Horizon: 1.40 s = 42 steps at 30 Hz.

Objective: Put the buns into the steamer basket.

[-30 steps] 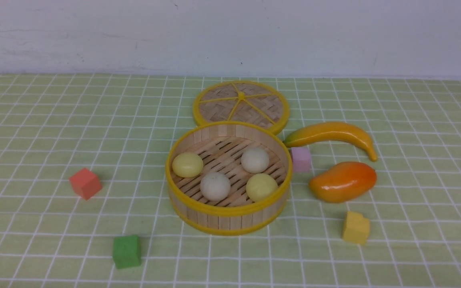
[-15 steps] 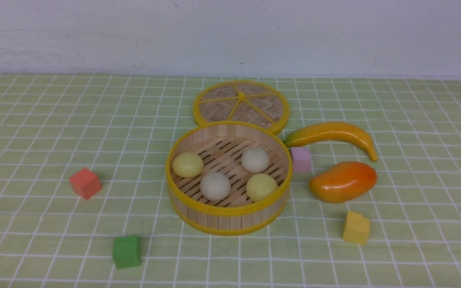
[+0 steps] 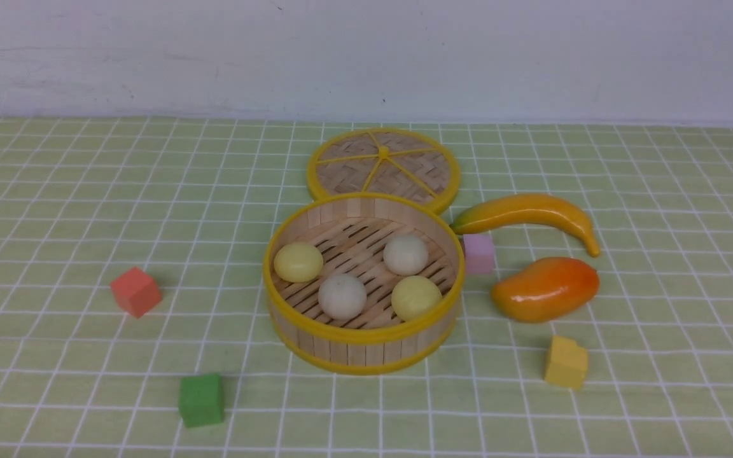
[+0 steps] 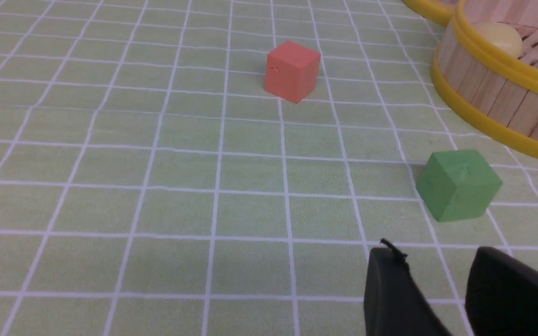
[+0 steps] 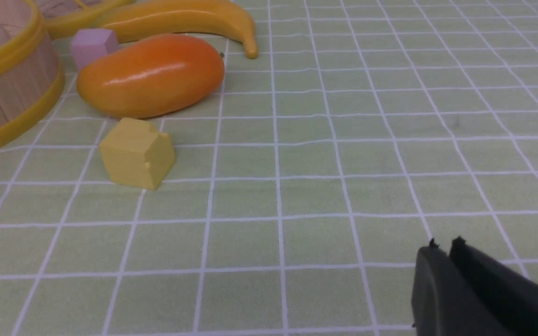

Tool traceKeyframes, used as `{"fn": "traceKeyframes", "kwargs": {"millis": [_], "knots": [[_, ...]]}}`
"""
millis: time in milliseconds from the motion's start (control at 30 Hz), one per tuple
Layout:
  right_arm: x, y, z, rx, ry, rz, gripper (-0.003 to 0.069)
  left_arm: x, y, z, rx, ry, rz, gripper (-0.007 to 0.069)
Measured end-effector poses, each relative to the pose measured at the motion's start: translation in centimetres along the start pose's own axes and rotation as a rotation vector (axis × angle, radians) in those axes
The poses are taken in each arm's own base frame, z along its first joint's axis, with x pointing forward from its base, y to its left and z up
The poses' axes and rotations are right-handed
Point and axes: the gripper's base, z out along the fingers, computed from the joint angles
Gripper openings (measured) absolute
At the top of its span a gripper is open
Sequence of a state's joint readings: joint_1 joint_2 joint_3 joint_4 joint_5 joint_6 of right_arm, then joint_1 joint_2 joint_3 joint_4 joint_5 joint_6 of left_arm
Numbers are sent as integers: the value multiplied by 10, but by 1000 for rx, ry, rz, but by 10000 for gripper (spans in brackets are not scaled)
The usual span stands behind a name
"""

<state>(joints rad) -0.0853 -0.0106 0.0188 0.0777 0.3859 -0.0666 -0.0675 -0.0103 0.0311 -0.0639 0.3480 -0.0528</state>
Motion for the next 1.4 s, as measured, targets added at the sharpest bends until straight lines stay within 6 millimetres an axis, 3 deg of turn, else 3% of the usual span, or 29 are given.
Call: {"fn": "traceKeyframes", "kwargs": {"millis": [1400], "knots": [[0, 0, 0, -1, 0, 4, 93, 0, 0, 0, 0, 2, 0, 238]]}}
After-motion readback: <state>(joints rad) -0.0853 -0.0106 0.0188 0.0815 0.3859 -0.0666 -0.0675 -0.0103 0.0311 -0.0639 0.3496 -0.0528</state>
